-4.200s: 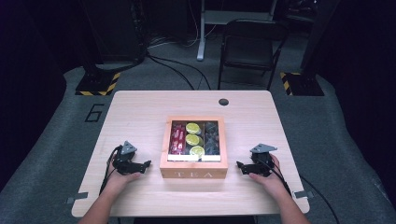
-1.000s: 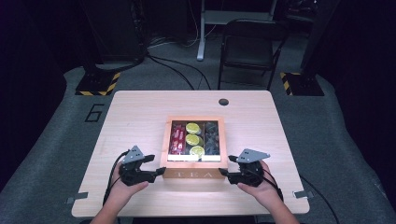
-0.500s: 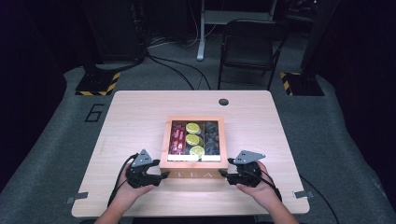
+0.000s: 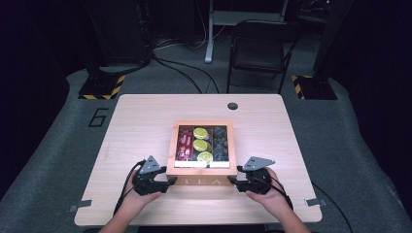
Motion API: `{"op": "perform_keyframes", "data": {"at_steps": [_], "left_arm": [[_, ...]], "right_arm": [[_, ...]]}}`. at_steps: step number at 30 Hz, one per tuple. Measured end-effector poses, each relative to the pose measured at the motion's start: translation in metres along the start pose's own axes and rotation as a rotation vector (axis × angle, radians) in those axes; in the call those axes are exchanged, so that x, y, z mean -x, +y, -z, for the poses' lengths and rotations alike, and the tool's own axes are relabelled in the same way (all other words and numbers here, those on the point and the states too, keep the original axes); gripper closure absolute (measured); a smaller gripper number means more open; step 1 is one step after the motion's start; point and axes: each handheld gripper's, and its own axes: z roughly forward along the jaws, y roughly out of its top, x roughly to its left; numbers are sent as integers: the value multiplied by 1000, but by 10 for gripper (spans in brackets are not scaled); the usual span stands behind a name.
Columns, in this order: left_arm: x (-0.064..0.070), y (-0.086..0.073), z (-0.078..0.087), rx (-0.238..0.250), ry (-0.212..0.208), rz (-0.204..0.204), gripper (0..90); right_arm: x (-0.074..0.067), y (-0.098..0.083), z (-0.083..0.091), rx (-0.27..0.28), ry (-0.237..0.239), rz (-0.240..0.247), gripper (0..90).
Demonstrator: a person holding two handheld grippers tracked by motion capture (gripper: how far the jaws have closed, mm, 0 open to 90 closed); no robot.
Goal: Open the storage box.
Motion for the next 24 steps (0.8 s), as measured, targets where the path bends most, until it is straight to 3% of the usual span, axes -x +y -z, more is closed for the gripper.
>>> {"op": "perform_keyframes", "data": {"at_steps": [7, 11, 19, 24], "left_arm": [[0, 2, 3, 30, 4, 7, 394], [3, 4, 4, 34, 24, -23, 404], [3, 6, 6, 47, 21, -18, 420], [3, 10, 10, 93, 22, 4, 420]], "right_arm": [[0, 1, 0, -5, -2, -2, 449], [0, 1, 1, -6, 0, 4, 455], [0, 3, 3, 10, -4, -5, 477], [-1, 7, 7, 48, -19, -15, 484]]}}
